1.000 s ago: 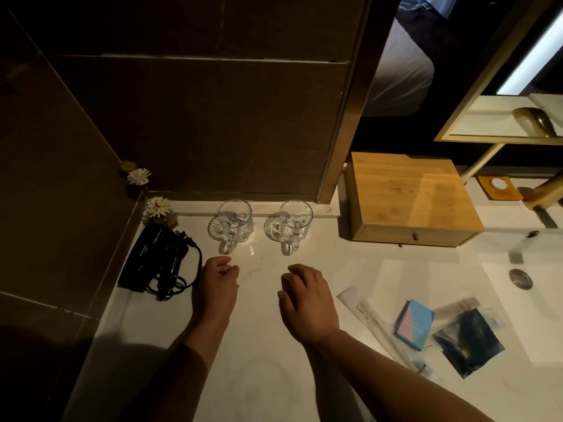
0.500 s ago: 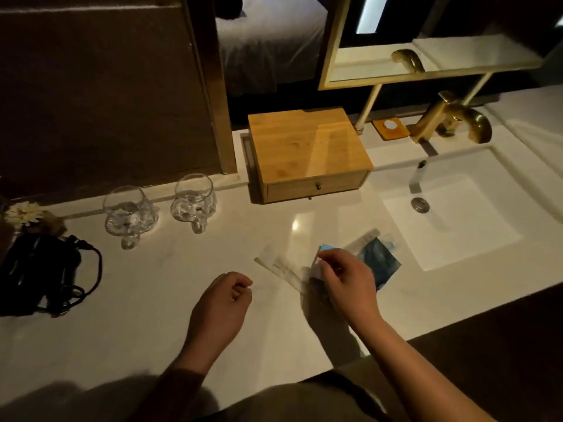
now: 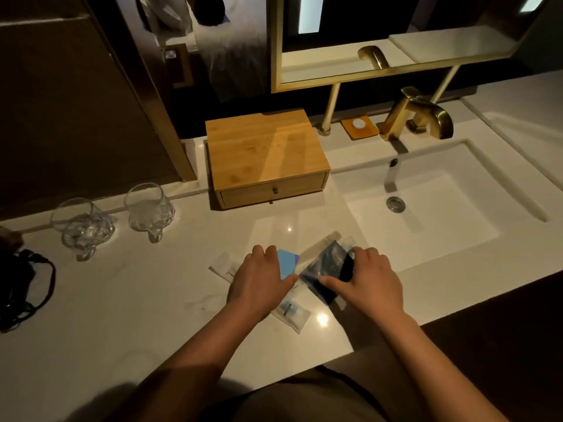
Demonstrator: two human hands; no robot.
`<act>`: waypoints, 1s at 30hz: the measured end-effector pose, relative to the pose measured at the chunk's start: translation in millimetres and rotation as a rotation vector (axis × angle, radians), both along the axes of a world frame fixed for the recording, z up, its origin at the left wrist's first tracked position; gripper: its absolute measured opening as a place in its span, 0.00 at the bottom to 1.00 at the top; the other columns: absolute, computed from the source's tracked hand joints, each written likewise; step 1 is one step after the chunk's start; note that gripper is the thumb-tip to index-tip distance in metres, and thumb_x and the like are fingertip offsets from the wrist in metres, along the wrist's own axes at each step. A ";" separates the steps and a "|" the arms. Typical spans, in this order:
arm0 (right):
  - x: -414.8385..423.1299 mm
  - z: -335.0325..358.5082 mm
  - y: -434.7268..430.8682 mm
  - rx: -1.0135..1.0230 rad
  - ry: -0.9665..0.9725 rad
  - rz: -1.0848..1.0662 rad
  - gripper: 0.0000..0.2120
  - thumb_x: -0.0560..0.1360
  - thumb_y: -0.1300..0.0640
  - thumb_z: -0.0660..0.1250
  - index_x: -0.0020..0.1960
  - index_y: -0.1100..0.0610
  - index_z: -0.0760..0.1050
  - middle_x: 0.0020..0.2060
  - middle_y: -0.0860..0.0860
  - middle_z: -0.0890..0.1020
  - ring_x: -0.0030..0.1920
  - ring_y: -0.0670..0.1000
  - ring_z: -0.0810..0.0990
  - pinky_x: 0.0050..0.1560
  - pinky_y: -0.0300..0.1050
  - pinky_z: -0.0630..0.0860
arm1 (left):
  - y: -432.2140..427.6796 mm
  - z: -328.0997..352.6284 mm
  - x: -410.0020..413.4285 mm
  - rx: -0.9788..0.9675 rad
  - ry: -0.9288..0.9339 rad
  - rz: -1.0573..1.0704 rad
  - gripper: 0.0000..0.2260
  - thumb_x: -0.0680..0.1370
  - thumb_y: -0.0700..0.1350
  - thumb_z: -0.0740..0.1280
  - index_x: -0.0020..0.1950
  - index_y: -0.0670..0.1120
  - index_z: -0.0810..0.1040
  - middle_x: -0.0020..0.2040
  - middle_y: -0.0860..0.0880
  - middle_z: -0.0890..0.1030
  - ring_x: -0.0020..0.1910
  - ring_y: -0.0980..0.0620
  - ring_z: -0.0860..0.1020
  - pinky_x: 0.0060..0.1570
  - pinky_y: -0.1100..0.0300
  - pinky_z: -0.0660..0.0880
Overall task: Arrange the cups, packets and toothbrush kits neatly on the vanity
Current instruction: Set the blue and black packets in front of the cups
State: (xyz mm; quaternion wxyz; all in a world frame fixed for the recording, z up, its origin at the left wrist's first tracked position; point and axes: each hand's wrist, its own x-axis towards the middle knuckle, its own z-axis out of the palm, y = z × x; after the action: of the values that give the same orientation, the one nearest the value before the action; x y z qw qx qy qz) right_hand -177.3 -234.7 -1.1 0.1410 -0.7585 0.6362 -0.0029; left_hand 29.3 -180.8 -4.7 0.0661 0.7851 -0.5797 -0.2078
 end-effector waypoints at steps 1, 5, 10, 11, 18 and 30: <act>1.1 -5.4 0.2 -0.002 0.025 0.009 0.41 0.63 0.24 0.64 0.63 0.53 0.71 0.55 0.53 0.76 0.54 0.55 0.75 0.45 0.50 0.76 | 0.3 -2.7 -2.7 -0.011 0.019 0.004 0.25 0.73 0.63 0.65 0.62 0.46 0.70 0.55 0.45 0.74 0.50 0.48 0.75 0.47 0.54 0.76; 2.3 -20.2 -4.1 -0.046 0.005 -0.028 0.40 0.60 0.24 0.67 0.58 0.53 0.73 0.50 0.52 0.77 0.48 0.53 0.74 0.45 0.50 0.77 | 1.4 -8.5 -6.1 -0.037 0.051 0.022 0.20 0.73 0.57 0.67 0.59 0.46 0.71 0.52 0.46 0.74 0.48 0.48 0.74 0.45 0.54 0.76; -4.1 -22.9 -12.6 -0.052 -0.160 -0.091 0.23 0.67 0.40 0.74 0.54 0.54 0.79 0.46 0.51 0.78 0.47 0.52 0.74 0.44 0.48 0.77 | 3.8 -4.9 -0.9 -0.075 0.181 0.130 0.21 0.70 0.56 0.68 0.59 0.50 0.72 0.49 0.50 0.73 0.45 0.51 0.74 0.43 0.56 0.76; -5.3 -24.0 -12.4 -0.041 -0.181 -0.097 0.18 0.70 0.43 0.73 0.53 0.54 0.81 0.45 0.51 0.78 0.47 0.52 0.74 0.43 0.47 0.75 | 6.0 -4.3 1.6 -0.088 0.206 0.155 0.21 0.70 0.57 0.68 0.60 0.51 0.72 0.50 0.50 0.74 0.46 0.51 0.75 0.44 0.55 0.77; 12.9 9.9 3.3 0.147 -0.768 -0.197 0.07 0.76 0.55 0.69 0.41 0.53 0.74 0.38 0.52 0.80 0.40 0.53 0.79 0.35 0.43 0.71 | 43.6 -1.5 34.4 -0.184 0.268 0.335 0.23 0.70 0.59 0.67 0.64 0.56 0.71 0.53 0.52 0.75 0.48 0.53 0.76 0.47 0.54 0.78; 164.7 49.8 28.8 0.332 -0.804 0.166 0.04 0.75 0.55 0.71 0.44 0.53 0.76 0.42 0.51 0.82 0.45 0.51 0.82 0.41 0.47 0.79 | 122.8 -10.0 123.5 -0.247 0.185 0.604 0.27 0.71 0.61 0.67 0.69 0.55 0.69 0.55 0.51 0.75 0.52 0.50 0.77 0.52 0.51 0.80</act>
State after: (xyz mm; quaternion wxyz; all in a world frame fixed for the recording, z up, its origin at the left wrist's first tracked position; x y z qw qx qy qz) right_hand -12.5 -205.9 48.8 0.4969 -0.7126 0.4597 -0.1844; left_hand 152.8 -58.0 -14.7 0.2715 0.8853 -0.3332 -0.1776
